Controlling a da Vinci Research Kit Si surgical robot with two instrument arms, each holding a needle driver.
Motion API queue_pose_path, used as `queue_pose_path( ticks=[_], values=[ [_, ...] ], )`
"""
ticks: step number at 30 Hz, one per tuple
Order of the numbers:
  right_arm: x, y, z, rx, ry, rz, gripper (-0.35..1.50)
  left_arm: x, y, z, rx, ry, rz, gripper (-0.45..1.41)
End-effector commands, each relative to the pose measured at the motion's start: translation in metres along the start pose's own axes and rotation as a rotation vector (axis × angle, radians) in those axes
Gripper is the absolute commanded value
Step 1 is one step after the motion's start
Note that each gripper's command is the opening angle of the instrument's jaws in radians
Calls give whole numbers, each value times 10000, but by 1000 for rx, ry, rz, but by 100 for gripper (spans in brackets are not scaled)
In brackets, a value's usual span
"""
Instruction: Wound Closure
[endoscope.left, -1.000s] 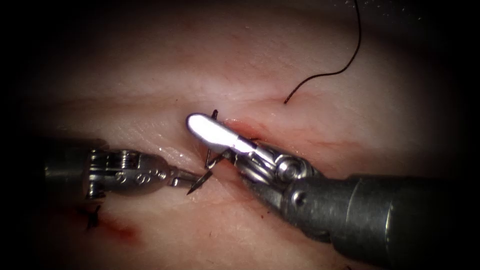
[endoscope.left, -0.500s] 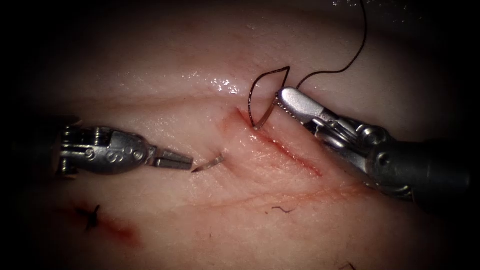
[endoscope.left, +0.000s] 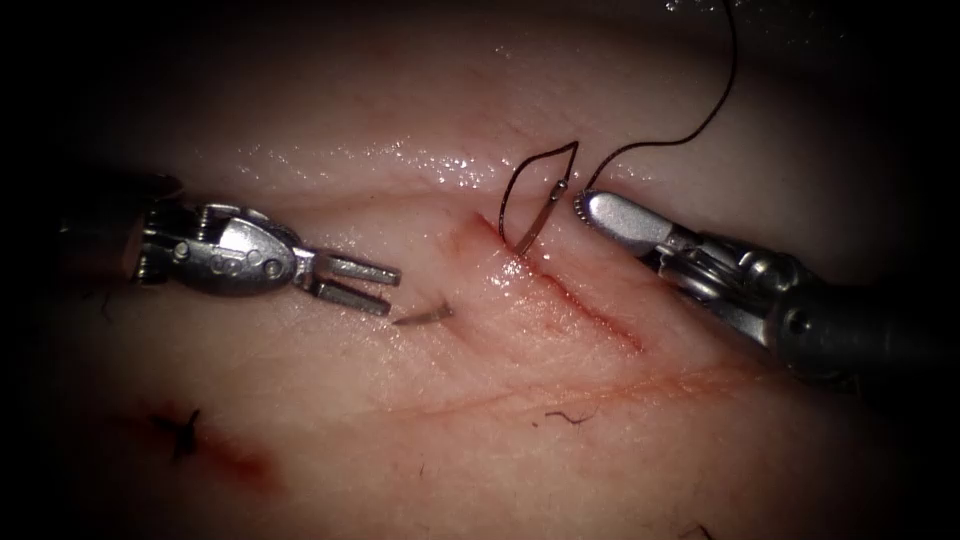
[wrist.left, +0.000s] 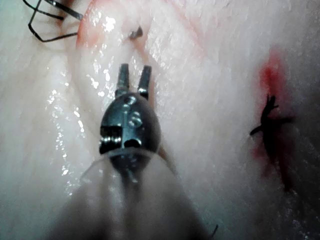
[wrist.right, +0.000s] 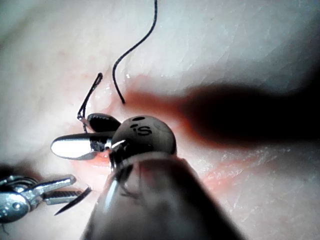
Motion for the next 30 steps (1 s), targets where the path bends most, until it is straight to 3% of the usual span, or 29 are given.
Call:
queue_pose_path(
  ticks=[1, 7, 15, 19, 22, 23, 28, 30],
  values=[
    [-4, 7, 6, 3, -1, -2, 110, -3, 0, 8, -1, 13, 6, 26],
    [-2, 16, -1, 6, -9, -11, 108, 2, -2, 18, -25, 59, 34, 41],
    [-2, 20, -7, -1, -14, -16, 99, 5, -13, 38, -34, 92, 54, 41],
    [-3, 21, -8, -1, -14, -17, 98, 5, -16, 41, -42, 103, 44, 24],
    [-4, 21, -8, -3, -16, -18, 96, 2, -20, 42, -66, 123, -23, -21],
    [-5, 21, -8, -2, -17, -18, 96, 1, -21, 42, -80, 134, -46, -45],
    [-7, 21, -9, -6, -22, -19, 91, 4, -18, 42, -128, 173, -111, -45],
    [-7, 21, -11, -5, -24, -18, 83, 10, -14, 40, -162, 181, -228, -45]
  ],
)
